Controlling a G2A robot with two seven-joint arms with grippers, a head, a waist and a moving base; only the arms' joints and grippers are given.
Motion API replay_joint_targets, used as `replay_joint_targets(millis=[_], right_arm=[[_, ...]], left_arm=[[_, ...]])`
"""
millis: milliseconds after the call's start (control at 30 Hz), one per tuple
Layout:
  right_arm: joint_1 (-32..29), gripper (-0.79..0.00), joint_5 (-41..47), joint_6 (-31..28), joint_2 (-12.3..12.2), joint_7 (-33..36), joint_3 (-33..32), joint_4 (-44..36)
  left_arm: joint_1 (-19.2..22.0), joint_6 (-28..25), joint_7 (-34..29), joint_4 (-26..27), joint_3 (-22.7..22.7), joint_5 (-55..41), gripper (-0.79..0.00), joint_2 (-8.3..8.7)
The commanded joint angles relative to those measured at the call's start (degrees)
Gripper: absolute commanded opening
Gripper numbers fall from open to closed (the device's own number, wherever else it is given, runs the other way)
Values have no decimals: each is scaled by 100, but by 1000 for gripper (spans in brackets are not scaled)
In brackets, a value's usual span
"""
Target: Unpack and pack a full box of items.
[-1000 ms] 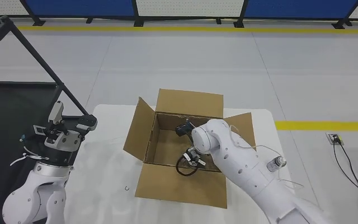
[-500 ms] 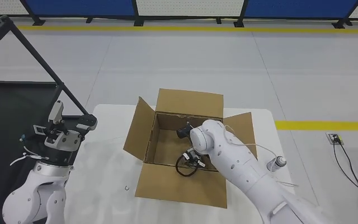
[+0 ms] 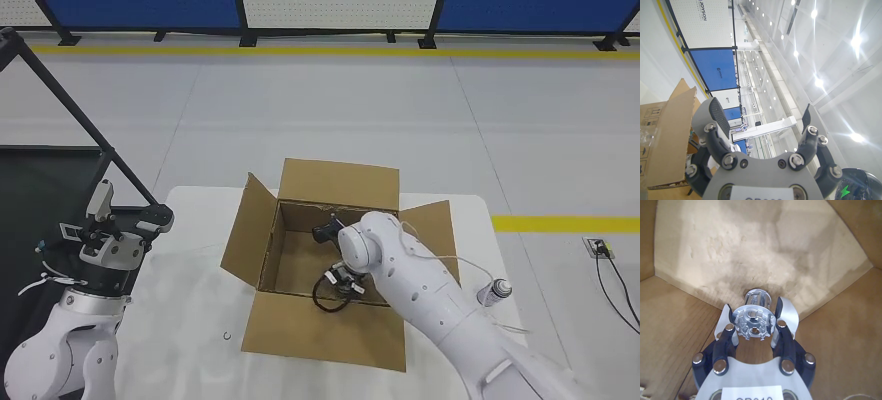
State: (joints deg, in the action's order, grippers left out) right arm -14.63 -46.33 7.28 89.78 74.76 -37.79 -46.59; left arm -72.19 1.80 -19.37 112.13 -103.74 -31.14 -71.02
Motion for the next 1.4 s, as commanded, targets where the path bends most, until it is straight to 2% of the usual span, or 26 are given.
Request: replay_joint_targets(millis=[0,133,267,500,700,833,1067,1267,1367], right_arm=[[-31,-785,-106,70,-56,10,-94,-225],[-206,-785,-338,155,-244,125,-434,-1027],[-691,-785,-711,258,-554,276,-1101,-2476],[-2404,-785,-1523,408,-1075,445,-2803,-5751],[-3589,-785,-1596,501,-1254,-29,-4087,-7286],[-4216,-785,-1379,602,-1309,-540,-4857,-7655],[-4907,-785,-810,596,-1370,-1162,-5901,-7531],[-5280,-785,-597,673,-1412,-1450,-6376,-7286],[-5344,-785,-493,530,-1448,-1267,-6462,-7112]], left_arm=[[0,0,0,0,0,0,0,0],[0,0,0,0,0,0,0,0],[0,0,0,0,0,0,0,0],[0,0,0,0,0,0,0,0],[0,0,0,0,0,0,0,0],[0,0,0,0,0,0,0,0],[0,0,0,0,0,0,0,0],[0,0,0,0,0,0,0,0],[0,0,0,0,0,0,0,0]])
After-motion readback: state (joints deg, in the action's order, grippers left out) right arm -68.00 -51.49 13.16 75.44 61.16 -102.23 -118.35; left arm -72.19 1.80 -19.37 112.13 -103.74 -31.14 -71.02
